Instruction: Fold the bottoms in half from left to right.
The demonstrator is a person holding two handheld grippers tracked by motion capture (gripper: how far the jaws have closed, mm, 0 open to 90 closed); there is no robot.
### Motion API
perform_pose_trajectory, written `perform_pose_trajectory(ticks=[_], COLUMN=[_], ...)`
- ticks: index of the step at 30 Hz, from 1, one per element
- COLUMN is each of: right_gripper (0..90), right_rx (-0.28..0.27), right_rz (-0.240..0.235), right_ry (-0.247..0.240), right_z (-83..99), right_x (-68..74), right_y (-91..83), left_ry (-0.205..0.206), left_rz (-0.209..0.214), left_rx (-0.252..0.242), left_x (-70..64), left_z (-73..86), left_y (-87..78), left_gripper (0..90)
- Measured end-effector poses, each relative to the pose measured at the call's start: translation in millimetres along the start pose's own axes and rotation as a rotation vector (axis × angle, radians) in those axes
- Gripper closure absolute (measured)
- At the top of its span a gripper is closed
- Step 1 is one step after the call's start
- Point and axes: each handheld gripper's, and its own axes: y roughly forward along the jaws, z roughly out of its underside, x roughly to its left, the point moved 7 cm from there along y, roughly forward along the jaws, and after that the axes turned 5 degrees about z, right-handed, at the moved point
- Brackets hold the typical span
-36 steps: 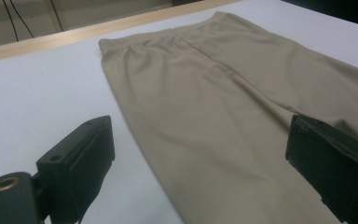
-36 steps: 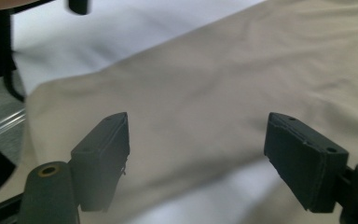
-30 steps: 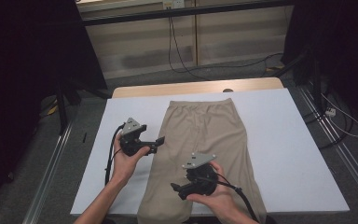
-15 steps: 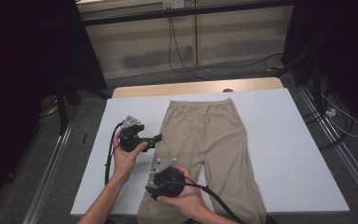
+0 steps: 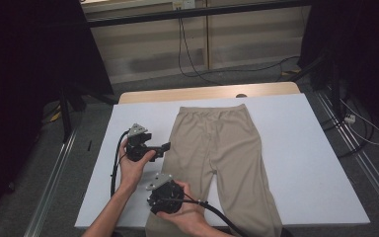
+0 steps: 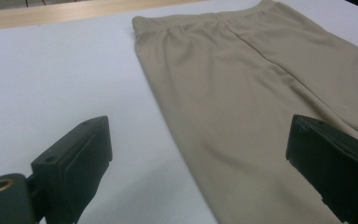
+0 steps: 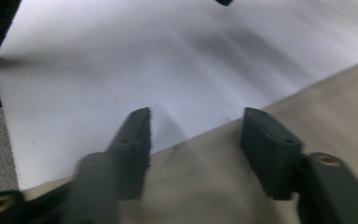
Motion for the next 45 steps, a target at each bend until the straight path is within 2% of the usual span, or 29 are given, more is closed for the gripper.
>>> perform_pose_trajectory(ticks=[3, 4, 8, 10, 12, 14, 15, 17, 18, 19, 20, 21, 22, 24, 25, 27, 28, 31, 32, 35, 36, 37, 38, 39, 40, 44, 45], right_gripper=[82.9, 89.2, 90.0, 90.0, 90.0, 90.0, 90.0, 90.0, 90.0, 90.0, 90.0, 90.0, 90.0, 90.0, 90.0, 90.0, 90.0, 90.0, 90.0, 90.0, 90.0, 90.0, 90.0, 90.0, 90.0, 90.0, 90.0], right_rx=[0.009, 0.006, 0.006, 0.002, 0.000, -0.010, -0.011, -0.008, -0.004, -0.001, -0.001, -0.002, -0.007, -0.009, -0.008, -0.008, -0.010, -0.009, -0.008, -0.010, -0.011, -0.011, -0.010, -0.012, -0.014, -0.014, -0.014], right_rz=[0.022, 0.026, 0.032, 0.024, 0.011, -0.013, -0.024, -0.026, -0.033, -0.039, -0.039, -0.038, -0.039, -0.041, -0.047, -0.048, -0.050, -0.054, -0.055, -0.057, -0.059, -0.059, -0.063, -0.065, -0.067, -0.071, -0.071], right_ry=[0.023, 0.040, 0.032, 0.033, 0.031, 0.024, 0.022, 0.005, 0.006, 0.018, 0.018, 0.009, 0.008, 0.006, 0.001, 0.004, 0.001, -0.008, -0.008, -0.010, -0.015, -0.015, -0.014, -0.014, -0.012, -0.006, -0.006], right_z=[1.9, 3.6, 6.4, 7.5, 9.3, 9.6, 10.6, 13.9, 15.5, 16.9, 16.9, 17.9, 18.4, 18.4, 18.8, 18.5, 18.6, 18.8, 18.9, 18.9, 18.9, 18.9, 19.1, 19.1, 19.3, 19.7, 19.6], right_x=[-7.4, -9.2, -5.6, -3.9, -0.9, 5.8, 8.6, 12.6, 13.7, 14.5, 14.5, 14.1, 13.8, 12.8, 11.2, 11.0, 11.3, 10.7, 10.8, 10.8, 10.6, 10.6, 10.2, 10.0, 10.0, 9.6, 9.6], right_y=[-4.3, -6.2, -12.2, -14.0, -18.9, -24.7, -26.1, -27.3, -27.0, -26.9, -26.9, -26.7, -26.9, -26.5, -25.5, -25.2, -25.0, -25.1, -25.1, -24.9, -24.8, -24.8, -24.7, -24.8, -24.7, -24.6, -24.6], left_ry=[0.000, -0.005, -0.014, -0.006, -0.003, 0.007, -0.012, -0.027, -0.047, -0.054, -0.054, -0.054, -0.064, -0.071, -0.084, -0.084, -0.069, -0.054, -0.031, -0.054, -0.061, -0.061, -0.050, -0.069, -0.094, -0.077, -0.058], left_rz=[0.003, 0.004, -0.001, -0.008, -0.033, -0.044, -0.051, -0.045, -0.038, -0.048, -0.048, -0.049, -0.051, -0.054, -0.052, -0.052, -0.056, -0.057, -0.075, -0.061, -0.044, -0.044, -0.070, -0.068, -0.029, -0.056, -0.057], left_rx=[-0.004, -0.006, 0.012, 0.016, 0.021, 0.033, 0.036, 0.046, 0.066, 0.064, 0.064, 0.068, 0.068, 0.073, 0.083, 0.076, 0.068, 0.083, 0.112, 0.119, 0.096, 0.096, 0.116, 0.128, 0.127, 0.133, 0.150], left_x=[-1.8, -1.9, 0.2, 1.3, 5.8, 10.7, 16.5, 19.2, 25.7, 29.1, 29.1, 32.0, 38.2, 41.2, 44.8, 46.3, 47.8, 49.2, 52.9, 55.4, 56.9, 56.9, 59.8, 60.8, 59.1, 58.3, 57.7], left_z=[-0.6, -0.7, 1.6, 1.8, 1.1, -0.5, -3.3, -4.3, -6.4, -8.3, -8.3, -10.4, -15.0, -17.1, -22.3, -25.8, -32.1, -36.2, -39.5, -43.3, -48.3, -48.3, -48.3, -48.2, -48.3, -50.5, -50.7], left_y=[0.5, 0.9, 8.0, 10.2, 15.9, 22.8, 31.3, 36.6, 48.7, 54.7, 54.7, 60.9, 72.7, 77.9, 87.8, 91.7, 98.9, 105.7, 110.0, 114.0, 118.0, 118.0, 119.4, 121.7, 127.2, 131.5, 131.7], left_gripper=[7.0, 7.1, 8.2, 8.9, 10.3, 10.1, 10.0, 9.0, 9.1, 10.8, 14.7, 14.7, 24.2, 31.8, 36.9, 36.9, 38.9, 46.3, 49.7, 55.7, 55.7, 56.8, 57.5, 60.2, 63.3, 63.9, 63.4])
